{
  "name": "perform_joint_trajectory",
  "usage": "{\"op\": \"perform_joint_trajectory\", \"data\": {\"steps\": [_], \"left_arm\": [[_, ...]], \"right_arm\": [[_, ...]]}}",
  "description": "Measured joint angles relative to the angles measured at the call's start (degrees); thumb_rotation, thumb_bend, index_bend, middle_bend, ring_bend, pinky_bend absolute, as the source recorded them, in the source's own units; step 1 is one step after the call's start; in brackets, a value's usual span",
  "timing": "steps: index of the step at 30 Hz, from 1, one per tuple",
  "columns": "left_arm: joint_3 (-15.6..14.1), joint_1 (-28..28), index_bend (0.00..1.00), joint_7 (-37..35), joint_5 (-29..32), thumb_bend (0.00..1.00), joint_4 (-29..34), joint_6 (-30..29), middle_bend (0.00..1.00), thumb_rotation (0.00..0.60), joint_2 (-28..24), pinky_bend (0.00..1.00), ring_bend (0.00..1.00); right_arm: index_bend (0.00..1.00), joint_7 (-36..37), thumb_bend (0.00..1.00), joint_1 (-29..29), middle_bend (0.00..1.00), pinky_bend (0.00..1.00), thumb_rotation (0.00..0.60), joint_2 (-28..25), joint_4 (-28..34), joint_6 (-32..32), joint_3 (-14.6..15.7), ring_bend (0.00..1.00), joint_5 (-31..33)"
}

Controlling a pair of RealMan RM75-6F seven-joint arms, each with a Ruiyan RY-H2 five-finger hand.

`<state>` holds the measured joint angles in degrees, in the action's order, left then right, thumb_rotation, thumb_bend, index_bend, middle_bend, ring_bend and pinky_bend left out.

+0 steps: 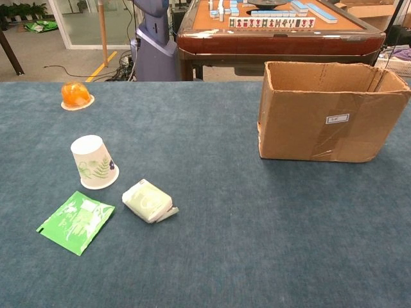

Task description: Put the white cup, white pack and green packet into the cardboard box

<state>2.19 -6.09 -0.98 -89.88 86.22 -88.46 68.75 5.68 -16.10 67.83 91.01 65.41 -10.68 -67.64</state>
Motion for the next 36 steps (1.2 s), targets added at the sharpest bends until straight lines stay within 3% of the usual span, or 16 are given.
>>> {"op": "perform_joint_trajectory", "data": {"steps": [17, 36], "left_arm": [[0.0, 0.3, 0.5, 0.0, 0.2, 0.25, 0.2, -0.4, 0.41, 0.6, -0.2, 0.58, 0.43], [0.1, 0.8, 0.5, -0.8, 0.1, 0.25, 0.7, -1.2, 0.41, 0.6, -0.9, 0.58, 0.43]], "right_arm": [[0.13, -1.8, 0.05, -6.1, 0.08, 0.17, 0.6, 3.8, -7.7, -9.5, -2.9, 0.04, 8.6], [0.13, -6.9, 0.05, -12.0, 0.08, 0.17, 0.6, 8.1, -1.8, -13.8, -2.6, 0.04, 10.7]]}}
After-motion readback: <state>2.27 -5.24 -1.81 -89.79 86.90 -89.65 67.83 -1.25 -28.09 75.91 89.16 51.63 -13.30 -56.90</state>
